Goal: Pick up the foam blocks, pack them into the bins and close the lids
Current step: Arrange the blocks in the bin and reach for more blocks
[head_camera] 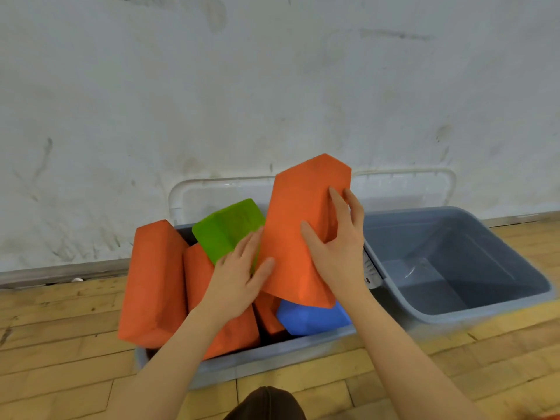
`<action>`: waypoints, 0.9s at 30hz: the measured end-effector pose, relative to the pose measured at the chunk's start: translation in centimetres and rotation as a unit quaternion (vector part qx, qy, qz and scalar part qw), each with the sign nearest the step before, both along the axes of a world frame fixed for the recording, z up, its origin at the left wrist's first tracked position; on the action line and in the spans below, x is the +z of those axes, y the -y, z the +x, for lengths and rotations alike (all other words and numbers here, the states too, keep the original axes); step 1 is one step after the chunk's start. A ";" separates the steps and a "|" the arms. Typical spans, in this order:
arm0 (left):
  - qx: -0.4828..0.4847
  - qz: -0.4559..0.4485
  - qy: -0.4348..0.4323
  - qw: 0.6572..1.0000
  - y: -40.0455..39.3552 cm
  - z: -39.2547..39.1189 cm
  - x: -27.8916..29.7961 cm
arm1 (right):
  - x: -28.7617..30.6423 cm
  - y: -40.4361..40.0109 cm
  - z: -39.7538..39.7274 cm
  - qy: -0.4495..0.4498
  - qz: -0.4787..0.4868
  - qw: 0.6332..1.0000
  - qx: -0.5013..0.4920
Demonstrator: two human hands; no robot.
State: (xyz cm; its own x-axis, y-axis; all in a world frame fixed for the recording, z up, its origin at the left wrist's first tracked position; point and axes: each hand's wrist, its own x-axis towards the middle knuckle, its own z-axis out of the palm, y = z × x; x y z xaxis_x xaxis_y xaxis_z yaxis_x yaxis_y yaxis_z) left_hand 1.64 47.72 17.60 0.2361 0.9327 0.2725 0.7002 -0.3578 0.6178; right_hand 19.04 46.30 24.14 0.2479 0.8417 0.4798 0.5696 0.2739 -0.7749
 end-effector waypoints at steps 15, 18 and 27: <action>-0.004 0.194 -0.046 0.980 -3.5 -2.8 2.0 | -3.3 -3.0 -2.6 0.078 -0.104 0.990 0.063; -0.024 0.164 -0.122 0.979 -4.2 -1.8 0.7 | -5.1 -2.6 -1.5 0.186 -0.159 0.968 0.048; 0.069 0.200 -0.181 0.961 -0.6 0.2 1.9 | -4.8 -0.9 -0.4 0.206 -0.138 0.968 0.051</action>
State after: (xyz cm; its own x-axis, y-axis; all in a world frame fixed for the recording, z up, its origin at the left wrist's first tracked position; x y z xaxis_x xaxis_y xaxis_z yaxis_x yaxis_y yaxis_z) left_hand 1.86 48.35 19.49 0.2643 0.7998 0.5390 0.9008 -0.4043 0.1582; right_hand 18.64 47.18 19.36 -0.0067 0.9615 0.2747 0.8262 0.1601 -0.5401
